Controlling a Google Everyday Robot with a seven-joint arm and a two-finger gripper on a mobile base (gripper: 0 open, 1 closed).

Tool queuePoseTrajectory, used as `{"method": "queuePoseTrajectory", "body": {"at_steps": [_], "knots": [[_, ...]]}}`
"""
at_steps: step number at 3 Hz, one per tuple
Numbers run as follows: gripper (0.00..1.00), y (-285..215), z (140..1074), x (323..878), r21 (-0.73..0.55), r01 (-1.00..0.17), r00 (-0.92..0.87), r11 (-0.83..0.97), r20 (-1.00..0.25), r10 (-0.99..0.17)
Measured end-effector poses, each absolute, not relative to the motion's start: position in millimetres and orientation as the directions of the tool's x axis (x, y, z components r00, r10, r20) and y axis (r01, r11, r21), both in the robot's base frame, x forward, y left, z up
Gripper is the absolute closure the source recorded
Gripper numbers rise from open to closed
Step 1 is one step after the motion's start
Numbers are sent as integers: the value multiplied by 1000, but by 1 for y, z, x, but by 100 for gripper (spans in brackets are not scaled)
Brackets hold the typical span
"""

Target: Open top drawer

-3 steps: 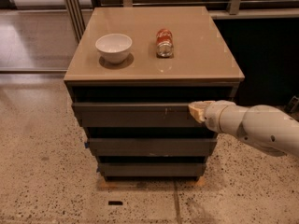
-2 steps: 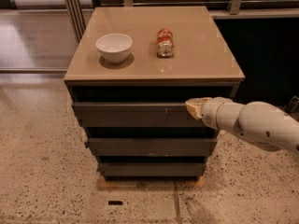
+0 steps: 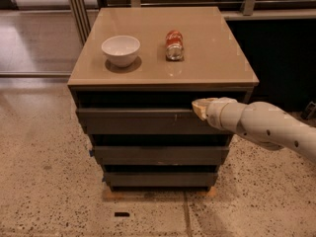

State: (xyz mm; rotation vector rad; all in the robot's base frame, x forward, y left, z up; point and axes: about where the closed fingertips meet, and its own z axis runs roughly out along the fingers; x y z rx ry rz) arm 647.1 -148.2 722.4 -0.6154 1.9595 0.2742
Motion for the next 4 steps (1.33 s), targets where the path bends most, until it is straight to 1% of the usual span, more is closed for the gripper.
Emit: {"method": "queuePoseTrajectory", "body": {"at_steps": [2, 4], "knots": [[100, -146, 697, 676, -63, -459, -381, 886, -887, -261], [100, -147, 694, 686, -58, -433, -394, 900, -885, -247]]}}
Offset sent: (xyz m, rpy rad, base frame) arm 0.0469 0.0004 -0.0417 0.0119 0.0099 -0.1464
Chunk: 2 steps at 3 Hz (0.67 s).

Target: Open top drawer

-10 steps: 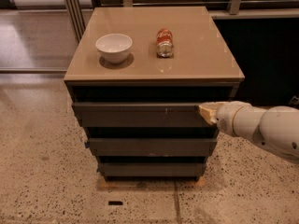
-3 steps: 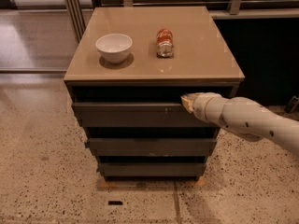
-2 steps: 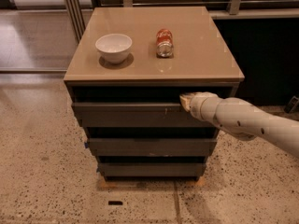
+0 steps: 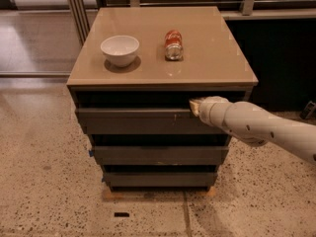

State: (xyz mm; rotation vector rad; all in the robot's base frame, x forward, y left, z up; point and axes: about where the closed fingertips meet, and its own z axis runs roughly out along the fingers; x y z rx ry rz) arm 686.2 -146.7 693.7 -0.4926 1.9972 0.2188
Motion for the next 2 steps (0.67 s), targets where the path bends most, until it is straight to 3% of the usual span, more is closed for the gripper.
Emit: {"method": "queuePoseTrajectory", "body": {"at_steps": [2], "knots": [[100, -148, 691, 696, -62, -413, -404, 909, -882, -243]]}}
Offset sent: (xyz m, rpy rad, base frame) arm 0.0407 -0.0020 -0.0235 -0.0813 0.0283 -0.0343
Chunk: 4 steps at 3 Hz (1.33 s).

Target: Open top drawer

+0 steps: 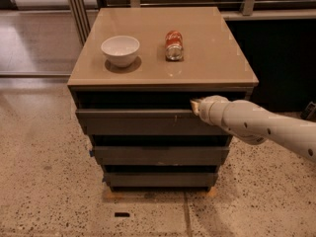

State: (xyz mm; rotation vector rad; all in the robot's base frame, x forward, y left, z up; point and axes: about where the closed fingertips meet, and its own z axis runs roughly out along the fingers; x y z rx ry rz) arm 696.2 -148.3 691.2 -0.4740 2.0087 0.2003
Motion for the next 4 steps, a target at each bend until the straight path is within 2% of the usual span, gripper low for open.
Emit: {"method": "queuePoseTrajectory", "body": {"at_steps": [2, 4], "knots": [[100, -144, 678, 683, -45, -498, -504, 866, -798, -331], [100, -164, 676, 666, -16, -489, -557, 872, -763, -326]]}}
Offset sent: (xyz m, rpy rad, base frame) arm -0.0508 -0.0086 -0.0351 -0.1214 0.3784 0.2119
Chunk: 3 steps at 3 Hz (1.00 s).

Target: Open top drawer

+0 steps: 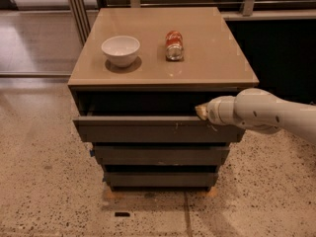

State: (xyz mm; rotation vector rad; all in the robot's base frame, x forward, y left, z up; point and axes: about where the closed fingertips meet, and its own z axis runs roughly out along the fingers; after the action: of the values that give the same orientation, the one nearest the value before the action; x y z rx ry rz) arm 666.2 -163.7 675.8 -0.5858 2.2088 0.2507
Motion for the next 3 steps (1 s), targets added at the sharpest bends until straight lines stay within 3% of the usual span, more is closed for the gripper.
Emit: {"method": "queuePoseTrajectory", "body": {"at_steps": [3], "knots": [[100, -165, 673, 650, 24, -505, -596, 863, -733, -328]]}}
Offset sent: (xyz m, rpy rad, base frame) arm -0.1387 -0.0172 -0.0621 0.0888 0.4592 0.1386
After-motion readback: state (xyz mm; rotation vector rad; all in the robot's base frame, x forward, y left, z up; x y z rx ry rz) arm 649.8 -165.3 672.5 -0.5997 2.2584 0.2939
